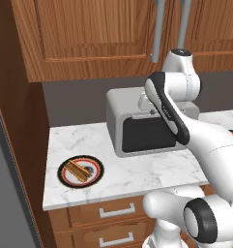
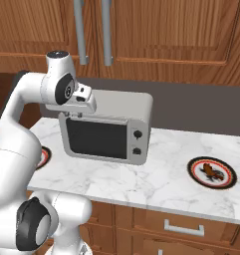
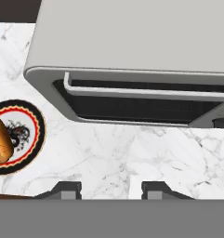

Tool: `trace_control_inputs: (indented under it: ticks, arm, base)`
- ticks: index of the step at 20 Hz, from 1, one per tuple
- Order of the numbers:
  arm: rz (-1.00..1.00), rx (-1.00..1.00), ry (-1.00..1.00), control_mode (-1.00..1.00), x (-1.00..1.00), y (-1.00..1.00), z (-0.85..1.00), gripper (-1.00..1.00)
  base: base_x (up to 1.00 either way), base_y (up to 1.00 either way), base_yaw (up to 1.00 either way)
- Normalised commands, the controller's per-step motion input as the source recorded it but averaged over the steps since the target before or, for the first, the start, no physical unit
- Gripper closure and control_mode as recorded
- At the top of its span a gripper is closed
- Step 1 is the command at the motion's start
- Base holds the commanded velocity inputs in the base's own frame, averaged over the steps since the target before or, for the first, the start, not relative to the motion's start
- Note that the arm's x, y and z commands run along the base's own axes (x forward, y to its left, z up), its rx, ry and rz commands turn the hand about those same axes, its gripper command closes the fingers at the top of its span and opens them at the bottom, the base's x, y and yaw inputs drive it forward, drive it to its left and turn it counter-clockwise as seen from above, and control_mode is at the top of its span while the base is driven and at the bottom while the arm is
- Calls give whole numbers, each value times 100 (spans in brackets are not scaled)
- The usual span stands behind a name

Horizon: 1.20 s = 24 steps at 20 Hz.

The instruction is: Open the toaster oven door. Place the hotdog bun on the bottom rack in the toaster oven and place the chicken drumstick on the top rack.

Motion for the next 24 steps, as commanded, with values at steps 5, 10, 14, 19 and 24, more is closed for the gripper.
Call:
trace_control_inputs:
  ticks: [5, 10, 14, 19, 24]
  arm:
    - [0, 0, 0, 100, 0, 0, 0, -100]
    - [0, 0, 0, 100, 0, 0, 0, -100]
    - [0, 0, 0, 100, 0, 0, 0, -100]
    - [0, 0, 0, 100, 0, 0, 0, -100]
    - [0, 0, 0, 100, 0, 0, 0, -100]
  base:
    - [0, 0, 0]
    - [0, 0, 0]
    - [-8, 0, 0]
    - [-43, 25, 1]
    - [-3, 50, 0]
